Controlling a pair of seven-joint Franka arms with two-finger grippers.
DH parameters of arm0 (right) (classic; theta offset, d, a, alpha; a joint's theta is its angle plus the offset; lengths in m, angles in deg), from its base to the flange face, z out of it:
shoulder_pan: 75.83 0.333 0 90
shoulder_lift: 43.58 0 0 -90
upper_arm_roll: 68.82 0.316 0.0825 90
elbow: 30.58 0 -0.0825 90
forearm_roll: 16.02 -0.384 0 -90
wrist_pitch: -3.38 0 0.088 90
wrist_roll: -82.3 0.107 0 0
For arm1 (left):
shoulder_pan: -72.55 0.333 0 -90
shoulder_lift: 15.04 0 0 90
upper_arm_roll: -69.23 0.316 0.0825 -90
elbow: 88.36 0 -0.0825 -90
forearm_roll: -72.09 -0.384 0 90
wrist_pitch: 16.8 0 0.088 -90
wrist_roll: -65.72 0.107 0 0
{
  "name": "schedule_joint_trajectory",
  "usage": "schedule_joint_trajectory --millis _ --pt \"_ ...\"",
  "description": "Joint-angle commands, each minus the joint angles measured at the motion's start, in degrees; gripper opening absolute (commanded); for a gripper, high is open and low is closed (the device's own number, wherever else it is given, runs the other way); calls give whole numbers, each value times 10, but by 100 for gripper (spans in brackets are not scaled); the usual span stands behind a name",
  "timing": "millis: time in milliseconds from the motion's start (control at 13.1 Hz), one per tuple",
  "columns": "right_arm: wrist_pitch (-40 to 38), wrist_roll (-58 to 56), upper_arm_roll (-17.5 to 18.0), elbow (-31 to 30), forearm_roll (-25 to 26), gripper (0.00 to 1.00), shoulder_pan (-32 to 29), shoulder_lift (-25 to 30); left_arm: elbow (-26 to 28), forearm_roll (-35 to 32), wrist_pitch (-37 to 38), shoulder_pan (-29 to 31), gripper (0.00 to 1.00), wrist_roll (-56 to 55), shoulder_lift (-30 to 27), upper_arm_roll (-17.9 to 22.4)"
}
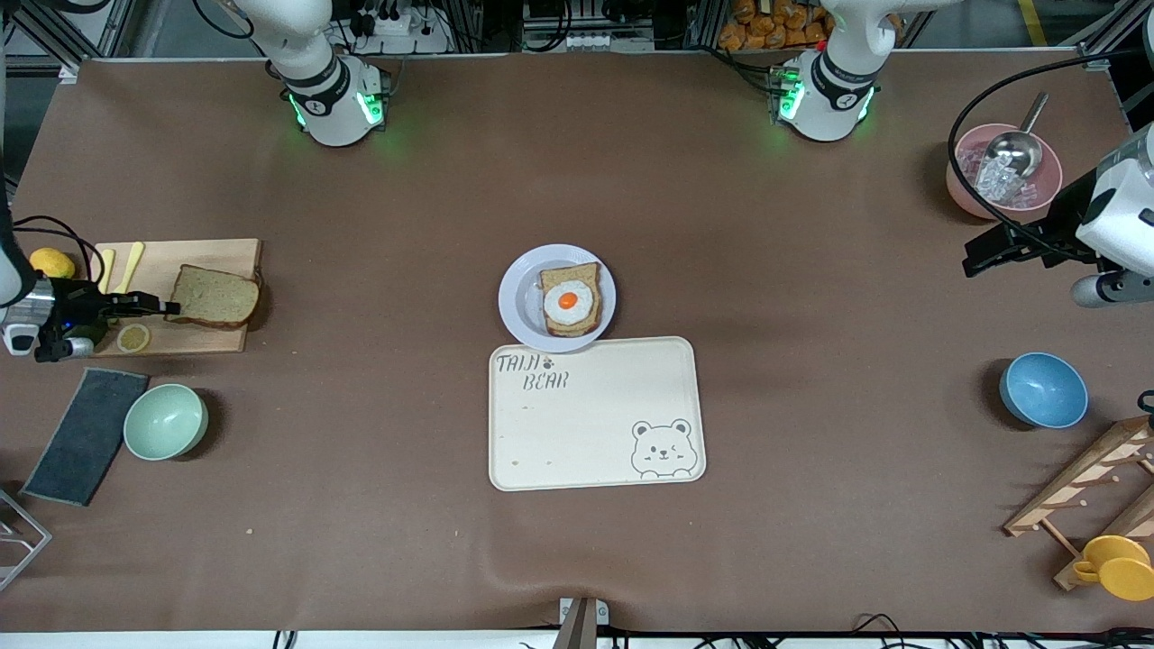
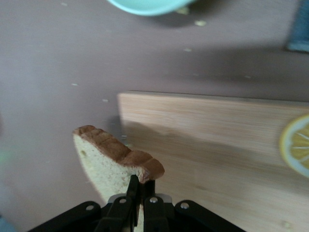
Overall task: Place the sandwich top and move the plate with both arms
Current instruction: 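Carry the bread slice with the right gripper to the egg toast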
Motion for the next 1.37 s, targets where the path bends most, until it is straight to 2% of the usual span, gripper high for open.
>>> schedule_joint_trajectory --millis 0,458,763,916,1297 --pt "-61 34 2 42 -19 0 21 1 3 1 -1 3 100 3 -4 0" --pt "-119 103 3 47 -96 0 121 15 4 1 -4 4 100 3 -3 1" --pt "-120 243 3 46 -127 0 238 40 4 1 -6 6 100 3 -3 1" --pt "-113 307 3 44 -166 0 293 45 4 1 -6 6 100 3 -2 2" --pt "-25 343 3 28 -233 0 396 37 9 1 -6 8 100 3 -1 2"
